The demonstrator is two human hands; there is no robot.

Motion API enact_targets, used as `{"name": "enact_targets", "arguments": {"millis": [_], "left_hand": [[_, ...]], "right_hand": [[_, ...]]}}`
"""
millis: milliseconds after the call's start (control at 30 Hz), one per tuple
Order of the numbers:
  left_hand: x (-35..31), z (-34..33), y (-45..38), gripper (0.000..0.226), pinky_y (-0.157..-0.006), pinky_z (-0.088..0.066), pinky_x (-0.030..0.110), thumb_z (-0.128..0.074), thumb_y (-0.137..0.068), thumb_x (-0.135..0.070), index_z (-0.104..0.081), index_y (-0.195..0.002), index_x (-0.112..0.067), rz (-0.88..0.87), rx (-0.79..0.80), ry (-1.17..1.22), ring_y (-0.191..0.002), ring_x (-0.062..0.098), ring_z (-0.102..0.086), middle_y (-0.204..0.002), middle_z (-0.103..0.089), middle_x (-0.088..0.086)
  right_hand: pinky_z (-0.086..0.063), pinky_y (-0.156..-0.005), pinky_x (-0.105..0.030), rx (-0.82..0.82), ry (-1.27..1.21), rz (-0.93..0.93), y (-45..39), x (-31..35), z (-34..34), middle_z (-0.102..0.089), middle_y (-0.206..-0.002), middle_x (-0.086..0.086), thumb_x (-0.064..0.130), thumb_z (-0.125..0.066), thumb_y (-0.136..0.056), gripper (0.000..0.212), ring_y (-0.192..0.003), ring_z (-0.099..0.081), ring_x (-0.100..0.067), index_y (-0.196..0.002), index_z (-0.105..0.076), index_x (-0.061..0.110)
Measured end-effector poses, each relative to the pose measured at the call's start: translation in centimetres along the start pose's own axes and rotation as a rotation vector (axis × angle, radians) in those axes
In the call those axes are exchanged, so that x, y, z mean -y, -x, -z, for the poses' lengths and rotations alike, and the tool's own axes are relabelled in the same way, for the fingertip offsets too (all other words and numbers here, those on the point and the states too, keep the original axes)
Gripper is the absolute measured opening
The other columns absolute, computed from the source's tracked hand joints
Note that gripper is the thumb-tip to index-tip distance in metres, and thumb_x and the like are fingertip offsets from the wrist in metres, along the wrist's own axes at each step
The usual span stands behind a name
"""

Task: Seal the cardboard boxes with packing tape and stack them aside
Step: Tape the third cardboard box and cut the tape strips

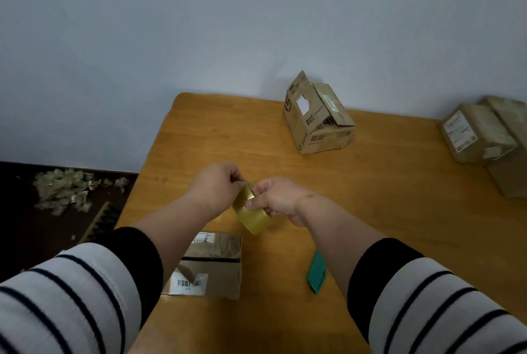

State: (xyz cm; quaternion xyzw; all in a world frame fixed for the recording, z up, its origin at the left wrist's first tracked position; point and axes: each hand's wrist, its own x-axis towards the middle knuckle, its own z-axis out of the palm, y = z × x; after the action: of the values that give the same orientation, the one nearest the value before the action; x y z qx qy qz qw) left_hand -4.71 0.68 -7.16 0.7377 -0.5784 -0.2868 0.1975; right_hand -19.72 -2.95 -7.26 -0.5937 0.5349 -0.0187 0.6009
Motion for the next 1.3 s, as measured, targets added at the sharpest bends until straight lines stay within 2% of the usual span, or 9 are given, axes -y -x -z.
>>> {"name": "enact_targets", "arguments": {"millis": [200,300,400,567,767,900,1033,1200,1300], "left_hand": [[0.3,0.4,-0.1,0.011,-0.070,-0.039,0.029,-0.047,-0.099,-0.019,-0.055,-0.091,-0.021,-0.101,0.046,-0.161,-0.088,0.019,-0.054,-0.102,-0.054,0.000],[0.5,0.7,-0.1,0.013,-0.065,-0.038,0.030,-0.044,-0.101,-0.019,-0.051,-0.091,-0.021,-0.114,0.082,-0.190,-0.081,0.017,-0.052,-0.096,-0.053,-0.001],[0.7,0.9,-0.1,0.013,-0.054,-0.035,0.028,-0.044,-0.100,-0.014,-0.049,-0.090,-0.020,-0.108,0.104,-0.234,-0.071,0.015,-0.051,-0.086,-0.055,0.000],[0.7,1.2,0.4,0.012,-0.052,-0.037,0.030,-0.043,-0.098,-0.010,-0.048,-0.090,-0.017,-0.092,0.051,-0.251,-0.070,0.020,-0.055,-0.079,-0.059,0.003],[1.1,2.2,0.8,0.007,-0.071,-0.052,0.035,-0.052,-0.096,-0.015,-0.057,-0.092,-0.017,0.007,0.111,0.025,-0.082,0.020,-0.061,-0.088,-0.065,0.002],[1.2,2.4,0.9,0.009,-0.059,-0.045,0.025,-0.066,-0.088,-0.009,-0.059,-0.091,-0.014,0.042,0.073,0.182,-0.073,0.016,-0.056,-0.081,-0.061,0.001],[1.0,2.9,0.9,0.012,-0.058,-0.042,0.027,-0.066,-0.088,-0.014,-0.057,-0.086,-0.022,0.008,-0.009,0.038,-0.073,0.013,-0.056,-0.081,-0.060,-0.004],[0.8,2.9,1.0,0.011,-0.054,-0.036,0.023,-0.061,-0.091,-0.013,-0.055,-0.091,-0.022,-0.119,-0.029,-0.148,-0.072,0.006,-0.051,-0.081,-0.056,-0.010],[0.5,2.7,1.1,0.012,-0.054,-0.037,0.022,-0.059,-0.091,-0.009,-0.054,-0.091,-0.020,-0.161,-0.016,-0.130,-0.071,0.006,-0.051,-0.080,-0.055,-0.008]], "right_hand": [[-0.038,-0.069,-0.029,-0.003,0.014,0.029,0.1,0.2,-0.4,-0.058,-0.095,-0.008,0.017,-0.070,-0.089,0.021,-0.082,-0.050,-0.018,-0.106,-0.064,0.005],[-0.045,-0.081,-0.038,-0.028,0.057,0.033,0.3,0.4,-0.3,-0.060,-0.098,-0.012,0.024,-0.066,-0.093,0.040,-0.089,-0.054,-0.024,-0.118,-0.061,-0.006],[-0.048,-0.091,-0.042,-0.048,0.140,0.032,0.6,0.8,-0.2,-0.064,-0.102,-0.014,0.033,-0.060,-0.096,0.042,-0.095,-0.059,-0.028,-0.116,-0.062,-0.004],[-0.041,-0.081,-0.034,-0.030,0.248,0.021,0.8,1.4,-0.7,-0.057,-0.097,-0.009,0.041,-0.049,-0.101,0.031,-0.090,-0.053,-0.023,-0.087,-0.055,0.014],[-0.046,-0.091,-0.037,-0.041,0.163,0.026,1.0,1.0,-0.8,-0.062,-0.104,-0.006,0.045,-0.054,-0.097,0.036,-0.096,-0.057,-0.021,-0.100,-0.061,0.010],[-0.040,-0.094,-0.035,-0.049,-0.023,0.024,1.5,0.9,-0.5,-0.063,-0.114,-0.006,0.037,-0.059,-0.096,0.028,-0.108,-0.055,-0.021,-0.103,-0.063,0.011],[-0.043,-0.087,-0.037,0.020,-0.064,0.024,2.2,0.7,0.0,-0.061,-0.101,-0.012,0.016,-0.066,-0.090,0.013,-0.094,-0.055,-0.024,-0.100,-0.061,0.010],[-0.045,-0.094,-0.040,0.035,0.041,0.063,2.8,0.7,-0.1,-0.063,-0.100,-0.011,0.026,-0.064,-0.094,0.020,-0.093,-0.057,-0.023,-0.103,-0.062,0.008],[-0.045,-0.082,-0.035,-0.004,0.239,0.055,2.4,0.6,-0.1,-0.060,-0.094,-0.004,0.037,-0.060,-0.095,0.026,-0.089,-0.056,-0.019,-0.094,-0.060,0.011]]}}
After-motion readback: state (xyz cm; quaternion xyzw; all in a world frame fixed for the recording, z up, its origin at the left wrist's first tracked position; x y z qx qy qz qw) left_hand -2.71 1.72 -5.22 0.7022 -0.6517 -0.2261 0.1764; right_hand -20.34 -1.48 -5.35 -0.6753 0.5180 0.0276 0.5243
